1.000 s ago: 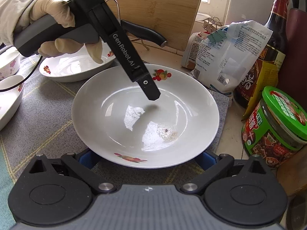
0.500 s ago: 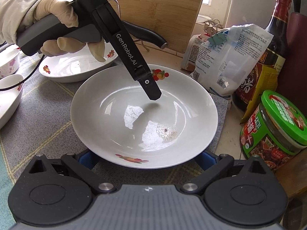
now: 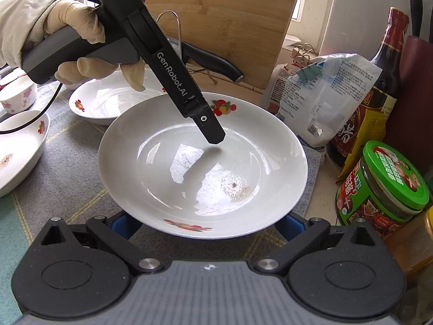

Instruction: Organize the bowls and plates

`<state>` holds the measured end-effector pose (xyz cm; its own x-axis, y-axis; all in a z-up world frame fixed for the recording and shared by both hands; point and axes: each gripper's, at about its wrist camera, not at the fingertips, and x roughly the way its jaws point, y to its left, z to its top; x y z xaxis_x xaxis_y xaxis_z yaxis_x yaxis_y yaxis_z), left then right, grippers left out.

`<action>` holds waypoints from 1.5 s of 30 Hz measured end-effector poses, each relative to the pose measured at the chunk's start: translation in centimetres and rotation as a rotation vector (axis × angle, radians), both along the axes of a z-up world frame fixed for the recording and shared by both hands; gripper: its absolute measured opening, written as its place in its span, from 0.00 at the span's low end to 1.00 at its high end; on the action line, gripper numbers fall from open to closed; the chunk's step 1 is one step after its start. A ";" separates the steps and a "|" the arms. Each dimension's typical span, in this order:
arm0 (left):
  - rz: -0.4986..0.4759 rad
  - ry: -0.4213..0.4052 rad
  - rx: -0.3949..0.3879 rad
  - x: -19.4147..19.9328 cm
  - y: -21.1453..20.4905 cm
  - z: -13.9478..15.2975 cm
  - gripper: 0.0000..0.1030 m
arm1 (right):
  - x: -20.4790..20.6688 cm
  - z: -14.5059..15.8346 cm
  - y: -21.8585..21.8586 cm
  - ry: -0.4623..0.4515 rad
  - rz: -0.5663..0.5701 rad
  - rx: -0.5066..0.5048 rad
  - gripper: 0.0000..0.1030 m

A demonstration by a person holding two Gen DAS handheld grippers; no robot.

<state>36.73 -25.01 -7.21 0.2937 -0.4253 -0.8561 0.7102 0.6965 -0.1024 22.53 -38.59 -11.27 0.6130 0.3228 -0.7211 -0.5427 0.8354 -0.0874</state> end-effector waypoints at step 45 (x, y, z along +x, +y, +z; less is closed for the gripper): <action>-0.039 0.020 0.055 -8.0 0.3 -2.1 0.64 | -7.5 -1.2 1.2 0.075 -0.039 0.003 1.00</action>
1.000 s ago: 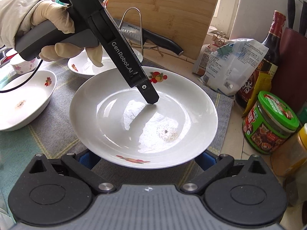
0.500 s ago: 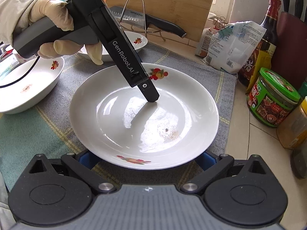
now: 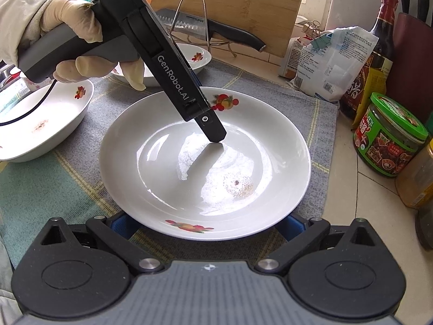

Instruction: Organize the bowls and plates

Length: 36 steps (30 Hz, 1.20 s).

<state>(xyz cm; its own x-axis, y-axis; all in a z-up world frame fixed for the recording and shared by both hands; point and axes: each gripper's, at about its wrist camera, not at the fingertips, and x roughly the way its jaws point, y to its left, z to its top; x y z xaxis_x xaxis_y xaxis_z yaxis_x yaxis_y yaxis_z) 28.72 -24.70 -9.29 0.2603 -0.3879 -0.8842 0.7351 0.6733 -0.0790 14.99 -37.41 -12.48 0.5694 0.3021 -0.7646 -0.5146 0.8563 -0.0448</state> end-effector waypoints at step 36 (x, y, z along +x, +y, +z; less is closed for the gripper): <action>0.507 -0.228 -0.112 -9.2 13.5 8.2 0.93 | -2.3 5.3 2.3 -0.119 -0.070 0.079 1.00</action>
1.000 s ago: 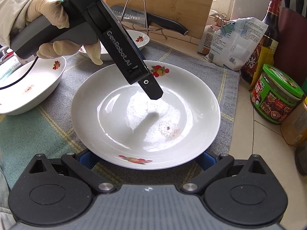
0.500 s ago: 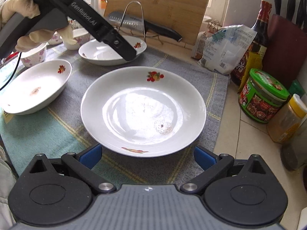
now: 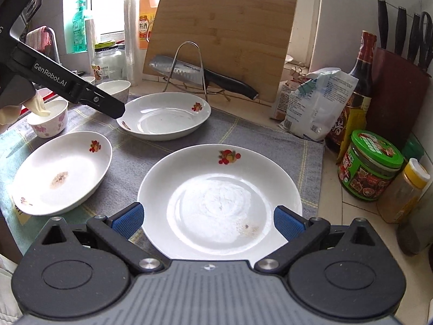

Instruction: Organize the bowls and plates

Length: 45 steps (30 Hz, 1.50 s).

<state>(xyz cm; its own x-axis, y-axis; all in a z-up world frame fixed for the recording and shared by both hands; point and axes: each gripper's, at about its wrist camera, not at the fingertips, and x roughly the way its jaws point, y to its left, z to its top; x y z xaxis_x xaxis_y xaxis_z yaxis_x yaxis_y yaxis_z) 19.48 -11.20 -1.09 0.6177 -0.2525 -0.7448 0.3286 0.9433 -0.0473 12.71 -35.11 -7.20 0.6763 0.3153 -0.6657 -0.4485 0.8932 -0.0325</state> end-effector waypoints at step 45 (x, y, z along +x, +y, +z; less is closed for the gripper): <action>-0.273 0.118 -0.072 -1.3 13.2 -2.9 0.93 | -8.2 -4.7 19.5 0.129 -0.043 -0.037 1.00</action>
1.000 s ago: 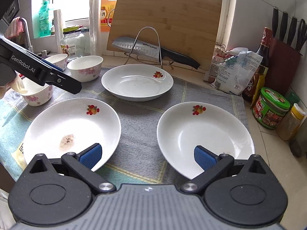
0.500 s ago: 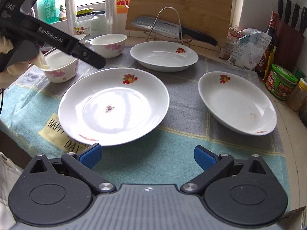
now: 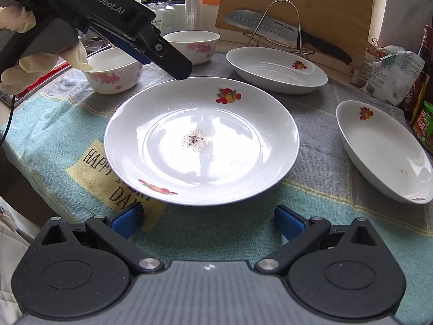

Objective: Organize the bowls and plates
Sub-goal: 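Carry the held flower-print plate with the left tool toward the green jar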

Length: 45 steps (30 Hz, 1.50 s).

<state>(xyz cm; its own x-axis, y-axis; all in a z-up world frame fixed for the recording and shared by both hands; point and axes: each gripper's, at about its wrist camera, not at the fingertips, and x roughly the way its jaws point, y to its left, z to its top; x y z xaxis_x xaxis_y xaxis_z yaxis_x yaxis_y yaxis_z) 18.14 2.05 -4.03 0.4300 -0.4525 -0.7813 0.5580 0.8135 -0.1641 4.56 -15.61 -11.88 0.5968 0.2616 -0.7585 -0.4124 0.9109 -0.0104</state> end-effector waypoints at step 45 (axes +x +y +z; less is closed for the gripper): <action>-0.122 0.218 0.090 6.3 -3.9 -4.0 0.58 | 1.3 -0.9 0.2 -0.098 0.088 0.048 1.00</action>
